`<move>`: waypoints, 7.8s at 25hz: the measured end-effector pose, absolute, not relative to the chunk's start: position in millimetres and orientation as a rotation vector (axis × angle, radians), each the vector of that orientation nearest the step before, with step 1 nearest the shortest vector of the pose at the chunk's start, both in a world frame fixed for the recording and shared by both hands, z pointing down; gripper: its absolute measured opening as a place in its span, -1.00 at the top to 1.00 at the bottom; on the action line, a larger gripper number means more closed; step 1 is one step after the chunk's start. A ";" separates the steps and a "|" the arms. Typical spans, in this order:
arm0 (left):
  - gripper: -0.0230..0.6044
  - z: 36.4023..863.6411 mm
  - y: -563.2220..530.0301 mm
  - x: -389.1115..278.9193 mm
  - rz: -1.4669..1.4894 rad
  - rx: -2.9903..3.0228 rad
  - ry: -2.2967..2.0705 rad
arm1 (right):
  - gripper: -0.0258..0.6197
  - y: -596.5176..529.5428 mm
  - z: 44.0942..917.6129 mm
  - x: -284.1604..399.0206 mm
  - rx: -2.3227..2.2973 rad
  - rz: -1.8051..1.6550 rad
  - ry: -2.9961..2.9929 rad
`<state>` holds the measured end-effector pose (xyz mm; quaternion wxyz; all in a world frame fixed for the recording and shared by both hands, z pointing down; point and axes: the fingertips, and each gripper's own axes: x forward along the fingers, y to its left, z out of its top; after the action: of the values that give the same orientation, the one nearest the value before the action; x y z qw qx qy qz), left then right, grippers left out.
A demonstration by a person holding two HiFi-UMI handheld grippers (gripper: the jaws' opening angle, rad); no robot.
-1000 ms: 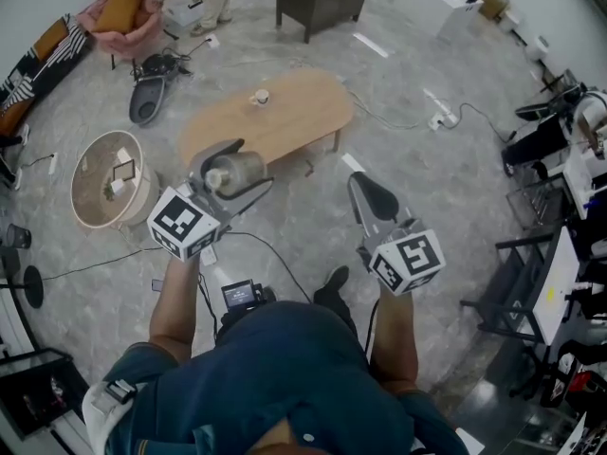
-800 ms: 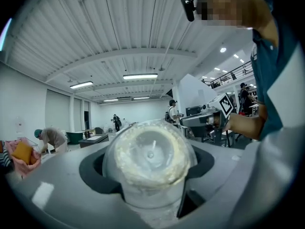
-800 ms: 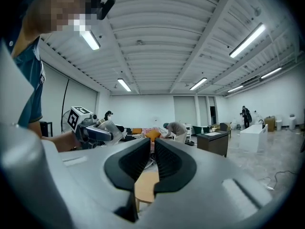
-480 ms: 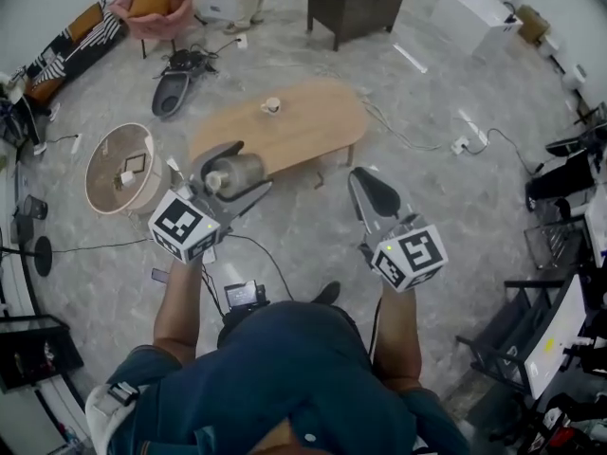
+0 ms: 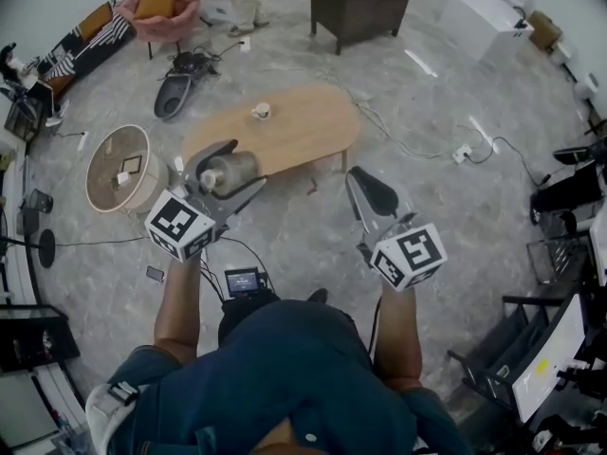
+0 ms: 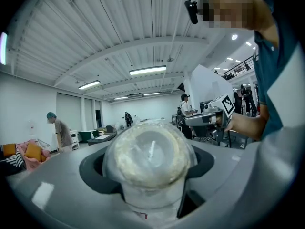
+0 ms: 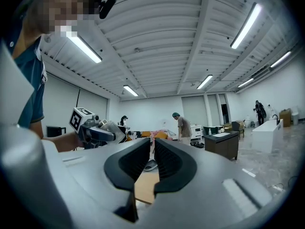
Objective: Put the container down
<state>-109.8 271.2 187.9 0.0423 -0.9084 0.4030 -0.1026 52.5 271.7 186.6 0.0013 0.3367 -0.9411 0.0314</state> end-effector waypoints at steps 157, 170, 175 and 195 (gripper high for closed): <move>-0.15 964.6 -451.7 -44.2 -1.506 -3.092 1.450 | 0.63 -359.2 635.9 145.5 0.878 1.019 -2.385; -0.35 967.7 -437.1 -38.3 -1.555 -3.057 1.286 | 0.63 -351.1 631.8 140.0 0.870 1.013 -2.373; -0.35 940.9 -429.7 -38.9 -1.474 -3.083 1.294 | 0.63 -344.6 614.0 131.7 0.875 0.988 -2.392; 0.45 570.5 -400.0 -121.8 -0.666 -2.991 1.438 | 0.64 -313.7 435.3 63.3 0.938 0.677 -2.655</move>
<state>-121.8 -400.0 570.5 -0.1212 -0.8771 0.4217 -0.1954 63.3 -313.7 435.3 0.1224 0.3215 -0.9098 0.2320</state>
